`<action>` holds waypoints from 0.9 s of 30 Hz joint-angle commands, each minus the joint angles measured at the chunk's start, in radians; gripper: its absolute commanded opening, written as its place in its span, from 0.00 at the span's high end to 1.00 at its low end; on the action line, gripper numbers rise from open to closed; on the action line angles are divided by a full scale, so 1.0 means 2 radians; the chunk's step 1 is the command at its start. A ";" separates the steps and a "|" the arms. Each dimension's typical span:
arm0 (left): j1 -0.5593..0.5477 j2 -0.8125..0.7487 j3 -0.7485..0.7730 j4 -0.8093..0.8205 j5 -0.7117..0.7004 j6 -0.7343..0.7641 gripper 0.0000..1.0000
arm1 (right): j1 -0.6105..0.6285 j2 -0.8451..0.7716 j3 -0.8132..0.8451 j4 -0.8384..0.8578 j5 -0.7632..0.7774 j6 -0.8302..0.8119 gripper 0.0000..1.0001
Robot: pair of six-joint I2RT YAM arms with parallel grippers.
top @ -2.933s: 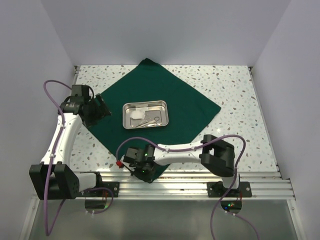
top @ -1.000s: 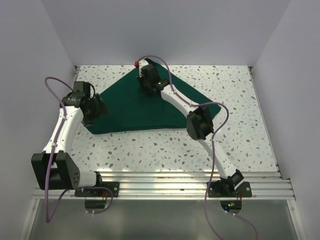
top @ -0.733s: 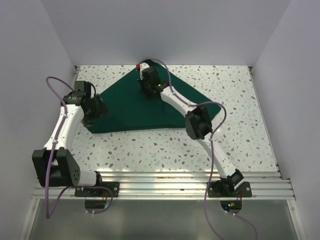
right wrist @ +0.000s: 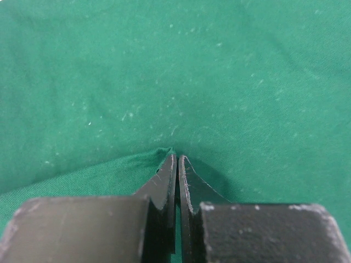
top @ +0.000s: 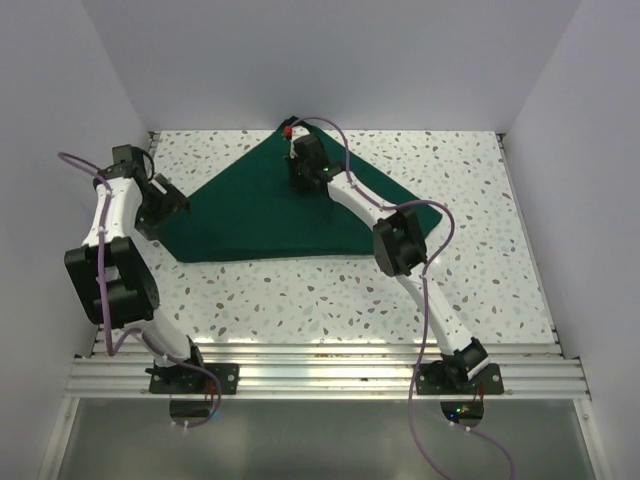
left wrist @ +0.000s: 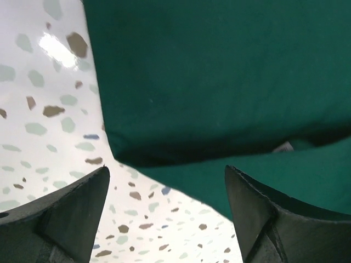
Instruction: Prepare the surgical pack
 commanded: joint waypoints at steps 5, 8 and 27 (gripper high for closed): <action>0.040 0.070 0.059 0.037 0.006 0.003 0.10 | 0.003 0.012 -0.013 0.017 -0.016 0.021 0.95; 0.042 0.094 0.077 0.045 -0.013 0.017 0.10 | 0.004 0.016 -0.009 0.008 -0.015 0.030 0.94; 0.073 0.195 0.121 0.063 -0.016 0.050 0.17 | 0.005 0.015 -0.024 -0.017 -0.032 0.073 0.83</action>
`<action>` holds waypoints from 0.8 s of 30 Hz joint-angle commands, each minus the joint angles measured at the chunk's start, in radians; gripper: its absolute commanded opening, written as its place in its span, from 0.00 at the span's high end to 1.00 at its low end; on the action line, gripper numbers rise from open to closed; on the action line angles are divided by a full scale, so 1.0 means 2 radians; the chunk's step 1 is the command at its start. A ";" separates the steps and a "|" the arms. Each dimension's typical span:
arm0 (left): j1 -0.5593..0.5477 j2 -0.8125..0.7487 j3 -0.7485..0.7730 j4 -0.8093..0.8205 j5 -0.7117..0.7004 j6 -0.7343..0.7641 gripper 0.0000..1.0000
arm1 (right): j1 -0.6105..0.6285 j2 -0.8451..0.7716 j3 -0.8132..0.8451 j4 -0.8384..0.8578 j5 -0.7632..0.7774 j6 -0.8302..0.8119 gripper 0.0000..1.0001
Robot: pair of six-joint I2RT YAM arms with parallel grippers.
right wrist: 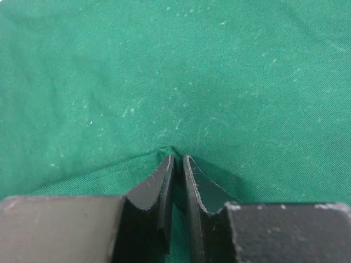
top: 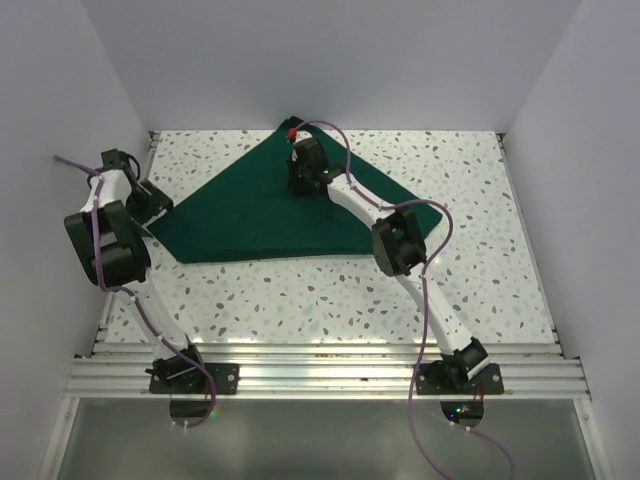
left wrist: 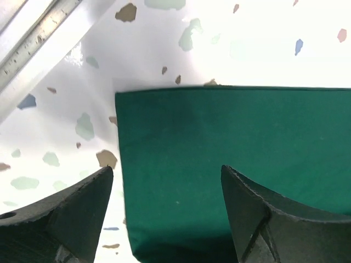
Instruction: Prepare the surgical pack
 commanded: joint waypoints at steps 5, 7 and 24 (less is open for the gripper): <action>0.007 0.022 0.031 0.021 -0.038 0.031 0.19 | 0.004 0.009 -0.009 -0.017 -0.020 0.021 0.83; 0.011 0.031 0.041 0.015 -0.050 0.034 0.19 | 0.004 0.008 -0.009 -0.016 -0.020 0.020 0.83; 0.016 0.092 0.079 0.046 -0.055 0.054 0.36 | 0.004 0.013 -0.011 -0.009 -0.029 0.020 0.82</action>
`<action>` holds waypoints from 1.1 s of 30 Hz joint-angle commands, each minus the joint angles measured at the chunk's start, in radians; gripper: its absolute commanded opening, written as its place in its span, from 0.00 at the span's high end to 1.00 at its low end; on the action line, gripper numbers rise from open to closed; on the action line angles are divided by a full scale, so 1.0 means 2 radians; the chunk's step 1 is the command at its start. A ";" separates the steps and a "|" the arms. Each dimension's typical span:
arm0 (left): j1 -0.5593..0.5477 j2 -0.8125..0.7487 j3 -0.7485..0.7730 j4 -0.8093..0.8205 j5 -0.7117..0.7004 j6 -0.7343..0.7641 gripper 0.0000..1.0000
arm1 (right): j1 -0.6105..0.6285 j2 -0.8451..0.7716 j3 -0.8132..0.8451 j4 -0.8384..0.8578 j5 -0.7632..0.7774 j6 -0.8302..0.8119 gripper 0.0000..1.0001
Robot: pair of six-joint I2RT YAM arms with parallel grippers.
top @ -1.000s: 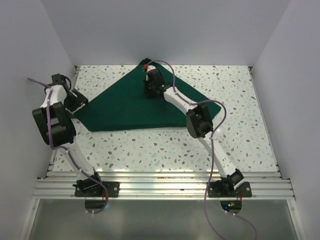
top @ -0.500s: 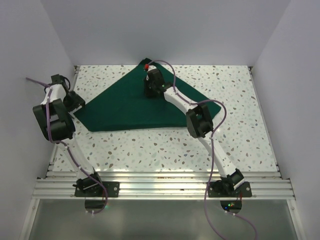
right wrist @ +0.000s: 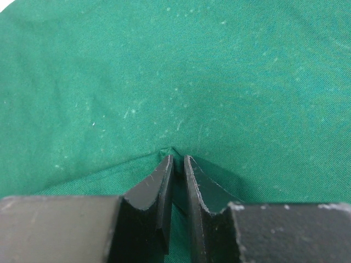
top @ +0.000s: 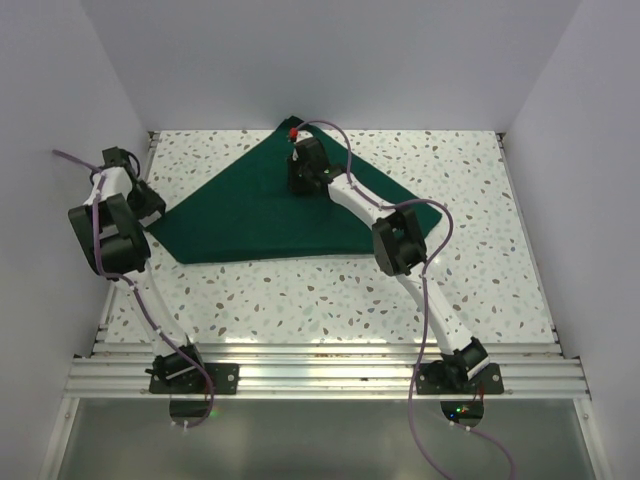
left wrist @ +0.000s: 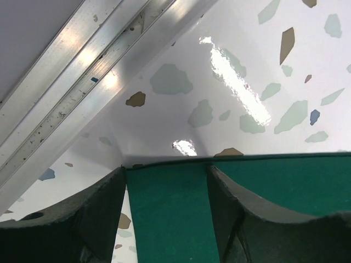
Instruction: Prepare the surgical pack
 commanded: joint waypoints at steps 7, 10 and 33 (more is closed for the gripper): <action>0.011 0.019 0.001 0.028 -0.004 0.011 0.44 | 0.005 0.013 -0.010 -0.016 -0.020 0.001 0.82; 0.012 0.014 -0.013 0.027 -0.004 0.013 0.50 | 0.005 0.013 -0.007 -0.016 -0.020 0.002 0.82; -0.109 -0.185 0.027 -0.021 0.091 -0.081 1.00 | 0.003 0.020 0.008 -0.058 -0.046 0.032 0.82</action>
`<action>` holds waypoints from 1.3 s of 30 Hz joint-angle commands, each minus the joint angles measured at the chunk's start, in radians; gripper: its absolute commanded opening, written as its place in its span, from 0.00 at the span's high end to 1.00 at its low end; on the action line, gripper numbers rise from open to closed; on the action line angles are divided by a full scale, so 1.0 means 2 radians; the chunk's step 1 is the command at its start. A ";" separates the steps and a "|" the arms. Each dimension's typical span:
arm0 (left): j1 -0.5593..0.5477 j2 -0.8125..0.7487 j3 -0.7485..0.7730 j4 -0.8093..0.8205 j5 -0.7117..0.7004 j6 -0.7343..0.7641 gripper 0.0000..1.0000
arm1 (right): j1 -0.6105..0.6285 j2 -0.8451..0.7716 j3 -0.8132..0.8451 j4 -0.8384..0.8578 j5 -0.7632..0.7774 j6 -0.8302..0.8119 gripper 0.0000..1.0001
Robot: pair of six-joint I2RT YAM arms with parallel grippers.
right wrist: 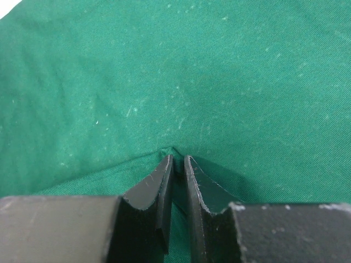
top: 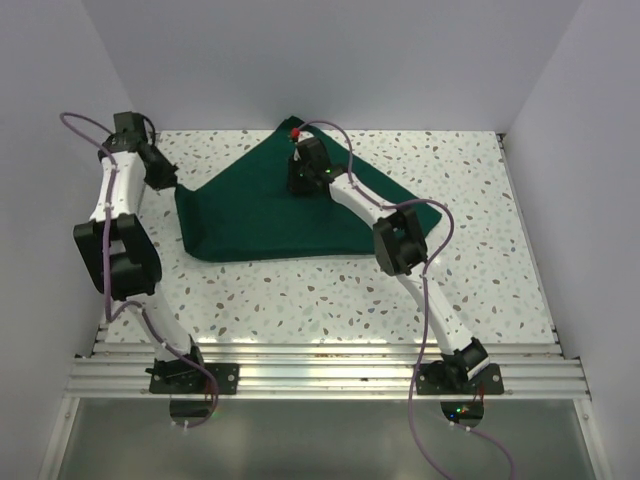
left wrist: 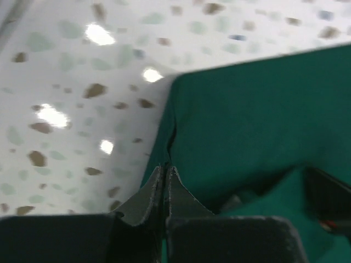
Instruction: Prepare the surgical pack
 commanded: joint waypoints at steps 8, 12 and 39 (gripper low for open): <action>-0.179 -0.120 0.051 0.001 0.089 -0.135 1.00 | -0.006 0.023 -0.005 -0.075 -0.074 0.064 0.83; -0.240 -0.114 0.051 0.023 0.102 -0.179 1.00 | -0.010 0.019 -0.013 -0.077 -0.082 0.071 0.83; -0.320 0.054 0.149 0.062 0.150 -0.180 1.00 | -0.044 0.008 -0.072 -0.016 -0.208 0.162 0.77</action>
